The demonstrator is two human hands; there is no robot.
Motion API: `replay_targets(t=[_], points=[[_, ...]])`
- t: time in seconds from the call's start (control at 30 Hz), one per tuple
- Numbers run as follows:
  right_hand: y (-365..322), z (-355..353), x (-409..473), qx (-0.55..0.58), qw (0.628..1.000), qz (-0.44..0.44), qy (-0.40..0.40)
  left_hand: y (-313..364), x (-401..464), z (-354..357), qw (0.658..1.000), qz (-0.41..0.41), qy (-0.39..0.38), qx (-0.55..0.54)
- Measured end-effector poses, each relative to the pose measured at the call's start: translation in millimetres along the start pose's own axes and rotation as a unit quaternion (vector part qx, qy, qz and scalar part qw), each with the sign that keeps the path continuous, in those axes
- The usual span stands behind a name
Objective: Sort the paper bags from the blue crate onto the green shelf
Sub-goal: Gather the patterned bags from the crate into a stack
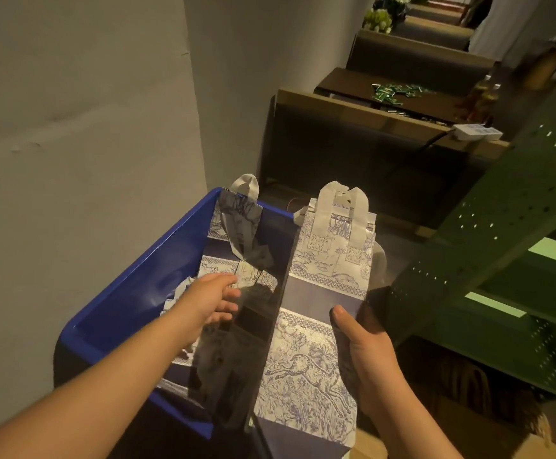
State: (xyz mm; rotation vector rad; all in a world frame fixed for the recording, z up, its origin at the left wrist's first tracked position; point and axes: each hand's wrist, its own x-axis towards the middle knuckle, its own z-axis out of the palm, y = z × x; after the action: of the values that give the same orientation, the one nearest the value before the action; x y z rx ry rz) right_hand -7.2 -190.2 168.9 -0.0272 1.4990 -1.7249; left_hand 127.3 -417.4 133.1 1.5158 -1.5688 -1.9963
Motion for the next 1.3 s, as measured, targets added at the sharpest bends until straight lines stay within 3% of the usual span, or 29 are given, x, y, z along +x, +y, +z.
replay_targets(t=[0.2,0.33,0.43,0.73,0.93,1.07,1.3], points=[[-2,-3,6,-0.012,0.999,0.018,0.035,-17,60,-25,0.995,-0.085,0.041,0.014],[-1,-5,13,-0.028,0.997,0.002,0.067,-12,84,-25,0.993,-0.048,0.069,0.079],[0,-8,17,-0.031,0.997,-0.014,0.071,-5,100,-26,0.995,-0.021,0.078,0.054],[16,-18,28,-0.027,0.997,-0.043,0.065,-16,133,-30,0.995,-0.081,0.039,0.037],[18,-20,30,-0.007,0.996,-0.022,0.086,-24,130,-24,0.982,-0.004,0.049,0.183],[20,-20,32,-0.006,0.996,-0.021,0.082,-19,123,-23,0.945,0.057,0.100,0.308],[22,-18,33,-0.018,0.997,-0.032,0.074,43,91,-25,0.913,0.286,0.173,0.235]])
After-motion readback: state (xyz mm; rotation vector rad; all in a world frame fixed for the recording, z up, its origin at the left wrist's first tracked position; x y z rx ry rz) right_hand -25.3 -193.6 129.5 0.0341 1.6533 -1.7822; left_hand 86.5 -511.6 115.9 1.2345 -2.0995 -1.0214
